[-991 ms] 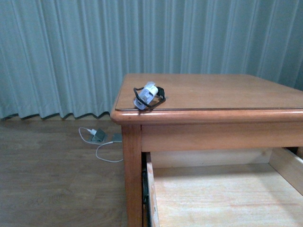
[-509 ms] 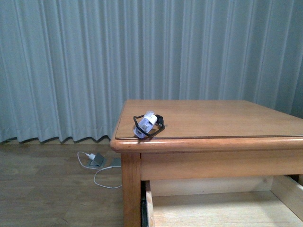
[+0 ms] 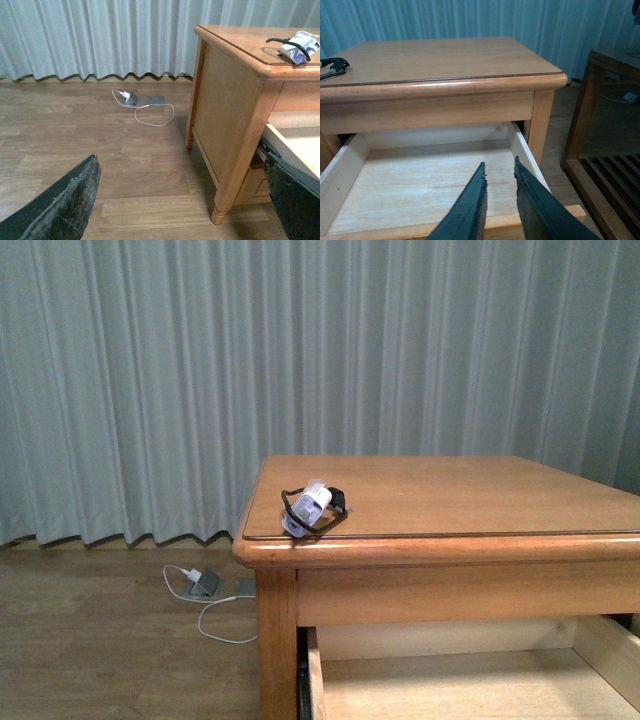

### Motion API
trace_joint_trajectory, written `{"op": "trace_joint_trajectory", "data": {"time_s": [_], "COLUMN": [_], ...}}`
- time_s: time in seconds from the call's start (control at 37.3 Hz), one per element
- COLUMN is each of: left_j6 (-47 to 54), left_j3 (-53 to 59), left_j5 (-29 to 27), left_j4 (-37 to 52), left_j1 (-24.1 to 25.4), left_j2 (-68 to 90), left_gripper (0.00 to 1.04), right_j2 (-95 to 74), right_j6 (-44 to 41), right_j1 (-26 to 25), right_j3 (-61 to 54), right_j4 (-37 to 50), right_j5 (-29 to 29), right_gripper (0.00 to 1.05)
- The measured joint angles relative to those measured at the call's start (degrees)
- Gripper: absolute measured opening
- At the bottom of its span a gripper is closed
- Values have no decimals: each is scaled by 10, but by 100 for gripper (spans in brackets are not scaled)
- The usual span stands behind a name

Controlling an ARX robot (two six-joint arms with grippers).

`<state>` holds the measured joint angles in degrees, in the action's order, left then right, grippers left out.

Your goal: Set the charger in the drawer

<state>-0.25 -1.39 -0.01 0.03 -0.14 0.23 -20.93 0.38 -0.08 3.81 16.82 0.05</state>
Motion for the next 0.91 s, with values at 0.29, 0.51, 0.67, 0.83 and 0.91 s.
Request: {"op": "trace_joint_trajectory", "data": {"time_s": [0.29,0.51,0.67,0.83,0.91], "left_j6": [0,0,-15,-113,-140], "left_j3": [0,0,0,-18,-55], "left_j5": [0,0,-34,-254,-226], "left_j4": [0,0,3,80,129], "left_j1": [0,0,-11,-93,-87], "left_j2": [0,0,6,131,222], "left_gripper": [98,98,98,98,98], "right_j2": [11,11,11,11,11], "right_j6": [-2,-2,-2,-2,-2], "right_j1": [0,0,0,0,0], "right_j3": [-3,-3,-3,-3,-3], "right_j4": [-3,-3,-3,-3,-3], "right_j5": [-1,-1,-1,-1,-1], "right_gripper": [69,96,96,96,96]}}
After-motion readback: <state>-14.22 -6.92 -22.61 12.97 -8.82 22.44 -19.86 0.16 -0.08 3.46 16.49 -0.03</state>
